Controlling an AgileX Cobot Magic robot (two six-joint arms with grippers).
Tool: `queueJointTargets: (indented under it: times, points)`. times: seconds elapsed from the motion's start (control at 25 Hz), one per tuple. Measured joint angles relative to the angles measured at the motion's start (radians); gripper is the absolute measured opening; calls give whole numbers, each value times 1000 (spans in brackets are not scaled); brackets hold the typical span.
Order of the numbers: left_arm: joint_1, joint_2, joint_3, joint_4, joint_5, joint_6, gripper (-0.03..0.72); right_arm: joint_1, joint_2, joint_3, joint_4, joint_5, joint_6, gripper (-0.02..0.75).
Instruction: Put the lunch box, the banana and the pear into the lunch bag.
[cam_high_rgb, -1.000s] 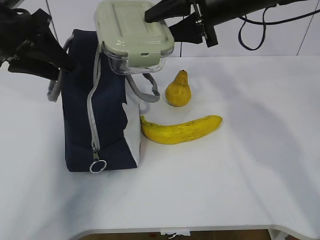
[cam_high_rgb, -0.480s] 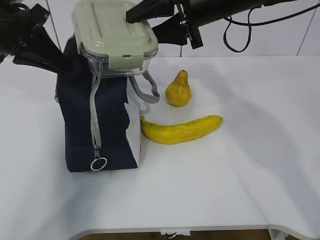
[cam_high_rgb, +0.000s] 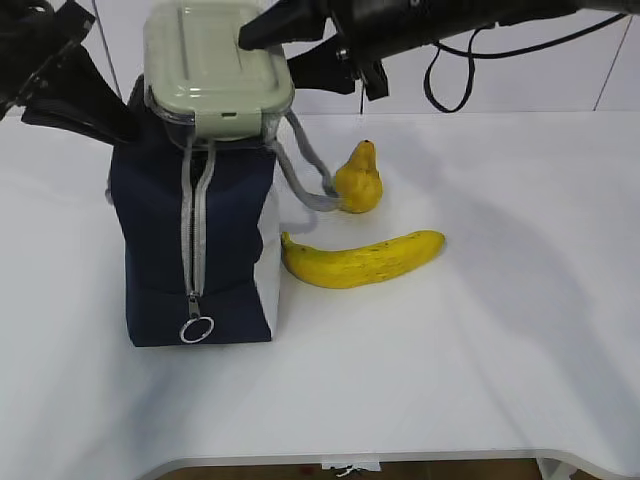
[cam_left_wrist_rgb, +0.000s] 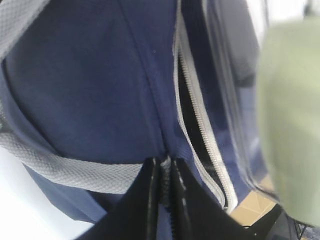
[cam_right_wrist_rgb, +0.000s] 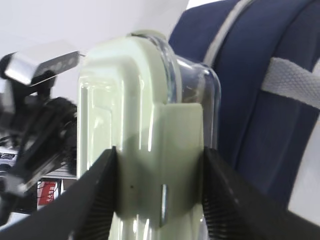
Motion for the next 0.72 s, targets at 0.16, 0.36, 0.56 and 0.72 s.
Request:
queueJointTargets:
  times: [0.16,0.36,0.56,0.72]
  points:
    - [0,0,0,0,8,0,13,0,49,0,-72,-29,0,374]
    - [0,0,0,0,10,2,13,-6,59,0,-250,-67,57,373]
    - [0,0,0,0,10,3,13,15,61,0,-222,-99,74,373]
    - [0,0,0,0,11,3,13,63,88,0,-156,-116,51,373]
